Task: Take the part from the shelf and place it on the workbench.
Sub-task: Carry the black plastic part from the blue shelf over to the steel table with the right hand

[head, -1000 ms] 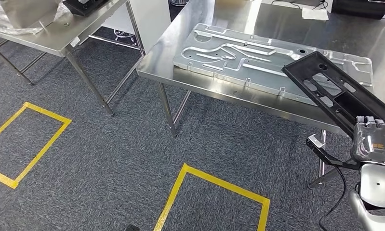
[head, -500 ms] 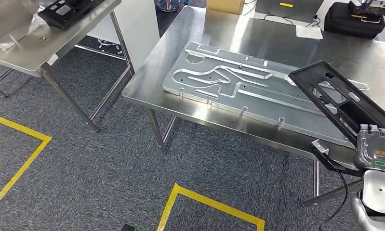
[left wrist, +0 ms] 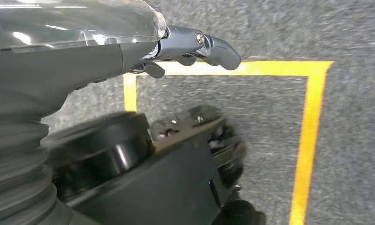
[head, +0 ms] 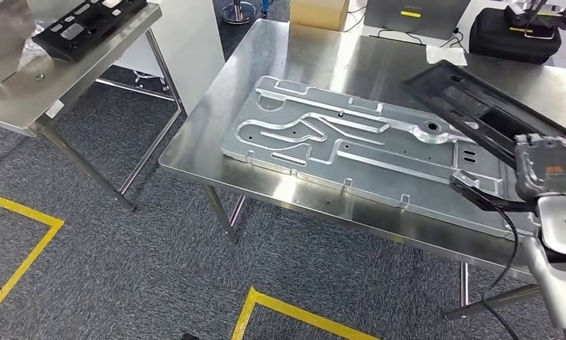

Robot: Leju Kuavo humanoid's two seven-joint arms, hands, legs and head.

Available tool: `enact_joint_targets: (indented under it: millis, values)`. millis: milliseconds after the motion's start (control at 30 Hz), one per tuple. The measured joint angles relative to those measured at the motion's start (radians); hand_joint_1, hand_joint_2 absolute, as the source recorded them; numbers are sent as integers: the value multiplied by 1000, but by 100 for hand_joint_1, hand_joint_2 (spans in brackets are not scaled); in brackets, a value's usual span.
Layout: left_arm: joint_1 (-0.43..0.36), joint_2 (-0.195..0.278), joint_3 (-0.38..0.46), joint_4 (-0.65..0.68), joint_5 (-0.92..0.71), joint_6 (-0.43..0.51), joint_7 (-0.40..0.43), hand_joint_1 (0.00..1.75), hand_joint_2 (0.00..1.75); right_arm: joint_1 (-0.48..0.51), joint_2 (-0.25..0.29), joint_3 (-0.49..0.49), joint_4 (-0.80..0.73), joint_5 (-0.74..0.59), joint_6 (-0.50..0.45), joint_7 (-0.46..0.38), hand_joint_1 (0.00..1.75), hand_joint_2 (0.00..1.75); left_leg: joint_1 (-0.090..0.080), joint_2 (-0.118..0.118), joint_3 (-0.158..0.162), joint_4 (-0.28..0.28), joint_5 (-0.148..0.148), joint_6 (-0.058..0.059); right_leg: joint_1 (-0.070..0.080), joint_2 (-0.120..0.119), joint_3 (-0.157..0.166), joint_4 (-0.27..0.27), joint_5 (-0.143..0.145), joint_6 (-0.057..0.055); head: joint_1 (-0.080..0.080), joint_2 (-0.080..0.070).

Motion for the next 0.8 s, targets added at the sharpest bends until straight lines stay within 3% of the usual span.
enact_joint_targets:
  millis: [33,67,100,167,233,367,500,600,667,800]
  values:
    - [-2,0,0,0,-6,-2,-1,0,175,-32,8,43,18,2,-2,-10,175,175,8,2,-35,46,-10,-6,0,0,7,1,-6,-1,0,0]
    - [-5,-1,0,0,-11,-5,-1,0,175,-63,21,91,37,8,-3,-16,175,175,13,4,-53,57,-1,-9,0,1,15,2,-11,-1,0,0]
    - [-7,-1,0,0,-17,-8,1,0,175,-94,39,141,56,14,-2,-18,175,175,17,6,-52,27,31,-10,0,2,23,3,-17,0,0,0]
    - [-14,-2,0,0,-29,-14,10,0,175,-161,84,244,98,19,1,-14,175,175,18,9,-8,-116,129,-3,1,4,37,4,-28,3,0,0]
    - [-22,-3,-1,0,-37,-16,18,0,175,-219,131,328,140,11,-2,-1,175,175,14,14,31,-226,178,8,3,4,44,2,-34,9,0,0]
    - [-28,-8,-4,-1,-45,-14,22,0,175,-287,217,455,217,-8,-7,11,175,175,12,11,52,-266,180,12,7,-3,54,-10,-37,30,-1,0]
    - [-32,-14,-6,-2,-45,-11,29,0,175,-341,271,535,271,-18,-4,10,175,175,16,1,73,-290,186,-1,11,-4,65,-12,-21,-5,0,0]
    - [-30,-15,-6,-2,-44,-8,37,0,175,-360,295,574,295,-33,-6,10,175,175,14,-3,69,-281,179,7,10,-5,71,-18,-29,-9,0,0]
    - [-27,-15,-6,-2,-43,-6,38,0,175,-366,305,587,308,-45,-8,11,175,175,11,-5,64,-275,176,11,8,-6,74,-25,-37,-5,1,0]
    - [-24,-15,-5,-2,-39,-2,44,0,175,-381,323,605,322,-53,-3,19,175,175,9,-5,53,-265,174,16,4,-7,74,-34,-44,21,0,0]
